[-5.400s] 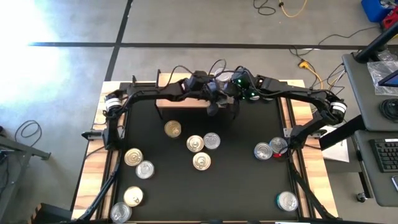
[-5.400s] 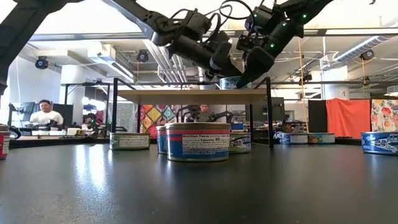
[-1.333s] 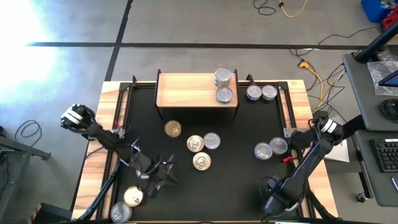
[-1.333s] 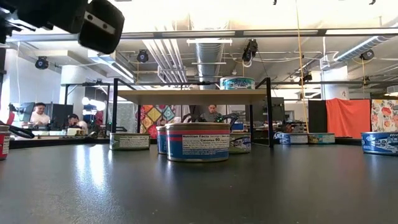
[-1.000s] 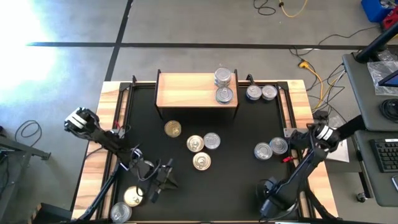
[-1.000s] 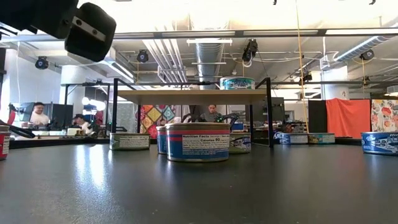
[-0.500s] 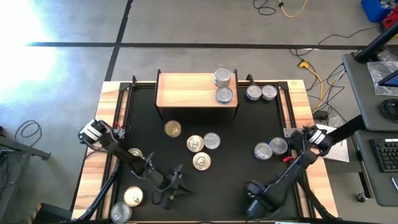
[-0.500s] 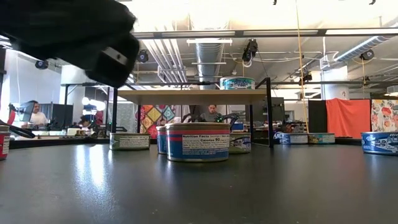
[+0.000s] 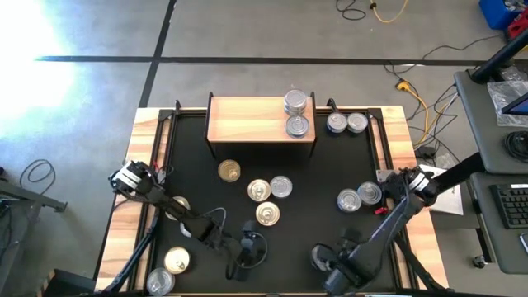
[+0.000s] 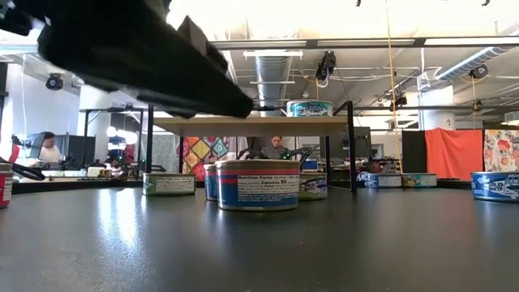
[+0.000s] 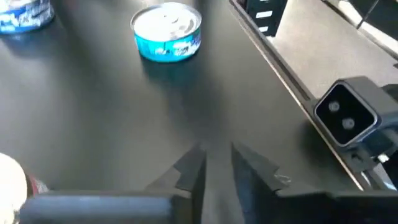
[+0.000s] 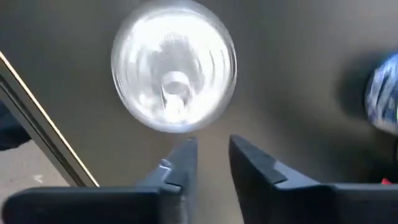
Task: Stack canned seafood by type on shelf
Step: Stack the light blue tuna can on top of the light blue tuna can on the shelf
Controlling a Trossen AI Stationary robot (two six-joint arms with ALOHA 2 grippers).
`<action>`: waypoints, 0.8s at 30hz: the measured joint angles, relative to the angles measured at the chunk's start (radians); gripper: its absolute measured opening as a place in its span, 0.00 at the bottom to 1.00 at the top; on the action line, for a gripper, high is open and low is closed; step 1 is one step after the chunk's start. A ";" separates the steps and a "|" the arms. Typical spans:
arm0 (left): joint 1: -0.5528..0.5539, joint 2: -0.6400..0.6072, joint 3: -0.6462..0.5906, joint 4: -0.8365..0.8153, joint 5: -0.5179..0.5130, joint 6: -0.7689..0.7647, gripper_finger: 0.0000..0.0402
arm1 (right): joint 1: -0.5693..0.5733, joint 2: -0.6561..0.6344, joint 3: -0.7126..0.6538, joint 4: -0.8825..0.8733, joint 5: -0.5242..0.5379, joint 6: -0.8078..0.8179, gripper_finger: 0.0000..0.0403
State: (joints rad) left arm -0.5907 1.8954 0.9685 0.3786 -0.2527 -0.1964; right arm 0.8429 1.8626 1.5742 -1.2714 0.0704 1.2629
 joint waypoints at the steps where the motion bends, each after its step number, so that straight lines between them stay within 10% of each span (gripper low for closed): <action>1: 0.000 0.000 0.000 0.000 0.000 0.016 0.20 | 0.020 0.000 -0.010 -0.003 -0.001 0.031 0.24; 12: 0.004 0.000 0.000 0.013 0.000 0.048 0.42 | 0.126 0.003 -0.184 0.152 -0.024 0.283 0.74; 24: 0.011 0.000 -0.008 -0.002 -0.001 0.031 0.51 | -0.020 0.005 -0.275 0.472 0.216 -0.106 0.98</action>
State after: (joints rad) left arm -0.5794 1.8954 0.9604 0.3763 -0.2535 -0.1658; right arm 0.8226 1.8671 1.2991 -0.7991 0.2866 1.1573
